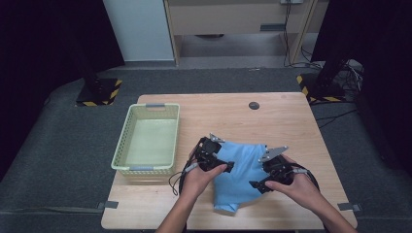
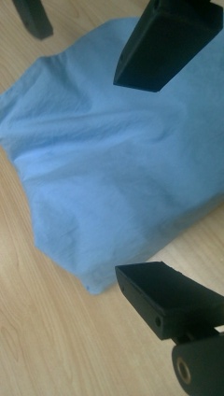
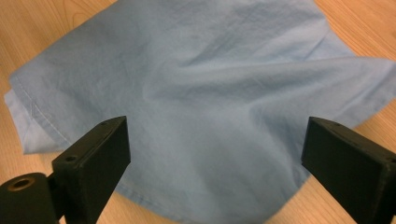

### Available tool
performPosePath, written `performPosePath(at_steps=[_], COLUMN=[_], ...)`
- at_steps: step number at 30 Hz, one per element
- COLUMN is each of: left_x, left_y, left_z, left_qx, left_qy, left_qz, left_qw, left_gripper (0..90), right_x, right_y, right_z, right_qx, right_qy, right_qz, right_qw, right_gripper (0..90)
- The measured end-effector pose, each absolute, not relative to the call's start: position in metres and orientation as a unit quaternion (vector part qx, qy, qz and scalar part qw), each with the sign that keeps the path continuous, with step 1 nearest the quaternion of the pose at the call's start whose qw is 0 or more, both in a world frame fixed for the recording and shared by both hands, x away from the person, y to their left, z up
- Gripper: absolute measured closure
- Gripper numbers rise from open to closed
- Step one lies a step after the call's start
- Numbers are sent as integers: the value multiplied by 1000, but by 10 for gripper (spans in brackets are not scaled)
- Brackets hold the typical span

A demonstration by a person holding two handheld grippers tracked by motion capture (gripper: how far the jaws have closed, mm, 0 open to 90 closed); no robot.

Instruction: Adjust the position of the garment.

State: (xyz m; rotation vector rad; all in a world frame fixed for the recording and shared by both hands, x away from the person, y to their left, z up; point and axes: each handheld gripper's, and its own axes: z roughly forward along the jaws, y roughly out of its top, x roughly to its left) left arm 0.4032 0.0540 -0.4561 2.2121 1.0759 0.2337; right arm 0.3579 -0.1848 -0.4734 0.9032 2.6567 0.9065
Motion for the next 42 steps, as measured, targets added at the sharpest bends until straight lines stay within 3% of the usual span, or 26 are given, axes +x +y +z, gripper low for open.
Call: performPosePath(at_steps=[21,42], left_x=[429,445], left_y=[53,63], left_z=[-443,-455], left_qx=[855,844], left_qy=[397,418], left_qz=[107,112], left_qw=[315,318], left_gripper=[111,201], right_x=[342,340], right_y=[-209,-222], right_z=[-481,-502], right_qx=[325,341], right_qy=[884,880], right_qz=[320,317], right_qw=[100,95], right_gripper=[122,135])
